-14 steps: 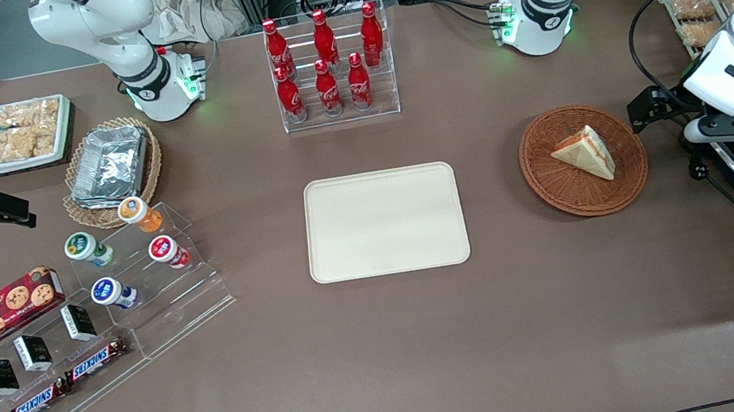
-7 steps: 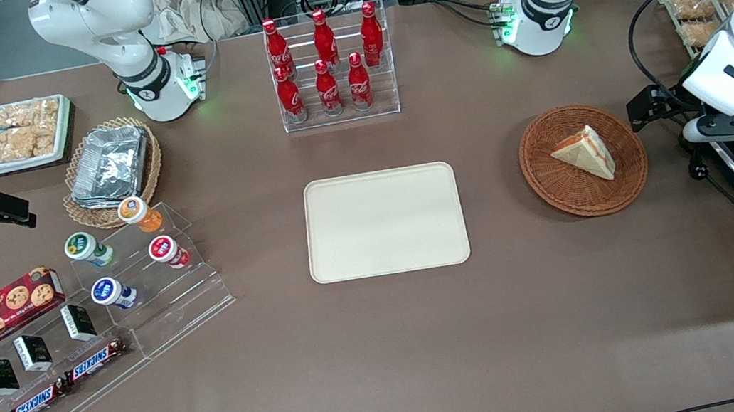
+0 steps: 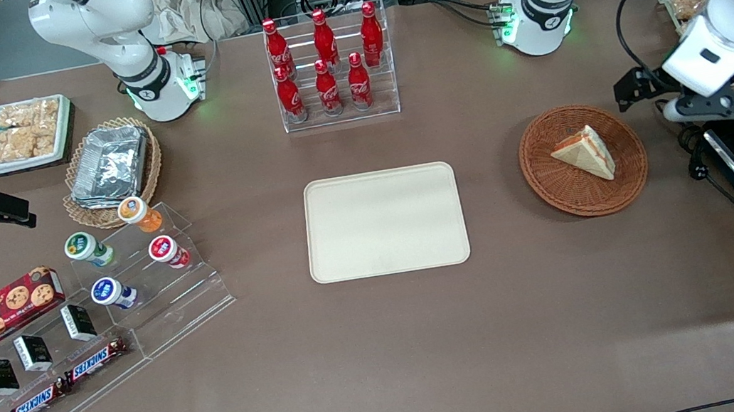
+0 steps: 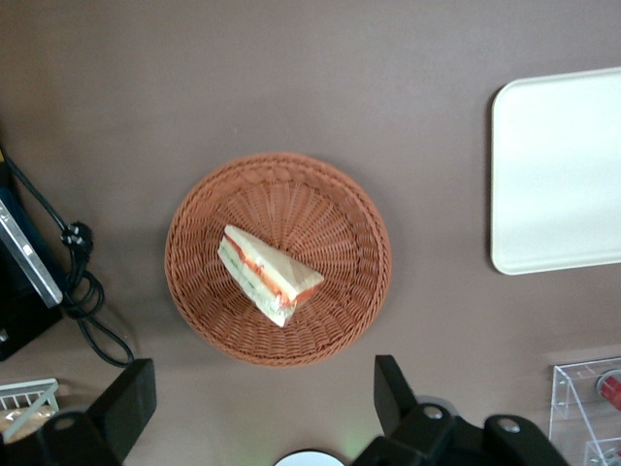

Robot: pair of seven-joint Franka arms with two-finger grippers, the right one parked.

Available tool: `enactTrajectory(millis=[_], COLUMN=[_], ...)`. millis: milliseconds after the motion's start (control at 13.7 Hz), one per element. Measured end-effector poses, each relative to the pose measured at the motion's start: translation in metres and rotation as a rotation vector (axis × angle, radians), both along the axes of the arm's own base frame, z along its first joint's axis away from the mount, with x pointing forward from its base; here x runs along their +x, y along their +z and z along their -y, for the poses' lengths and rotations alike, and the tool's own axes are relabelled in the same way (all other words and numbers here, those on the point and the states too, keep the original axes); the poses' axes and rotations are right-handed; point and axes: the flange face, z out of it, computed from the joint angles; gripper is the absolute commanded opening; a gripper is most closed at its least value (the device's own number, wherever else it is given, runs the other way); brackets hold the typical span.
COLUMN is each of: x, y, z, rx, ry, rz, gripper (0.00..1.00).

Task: Place sandwich from basket to tray
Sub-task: 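Move the left gripper down over the wrapped sandwich in the wicker basket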

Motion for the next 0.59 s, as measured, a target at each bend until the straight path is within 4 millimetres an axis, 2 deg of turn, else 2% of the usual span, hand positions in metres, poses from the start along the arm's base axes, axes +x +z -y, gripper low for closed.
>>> enactTrajectory(millis=[293, 585], x=[-0.033, -0.039], y=[-0.029, -0.055], z=[-0.002, -0.002], rx=[0.014, 0.029], ry=[0.128, 0.307], rz=[0.016, 0.012], gripper=[1.00, 1.00])
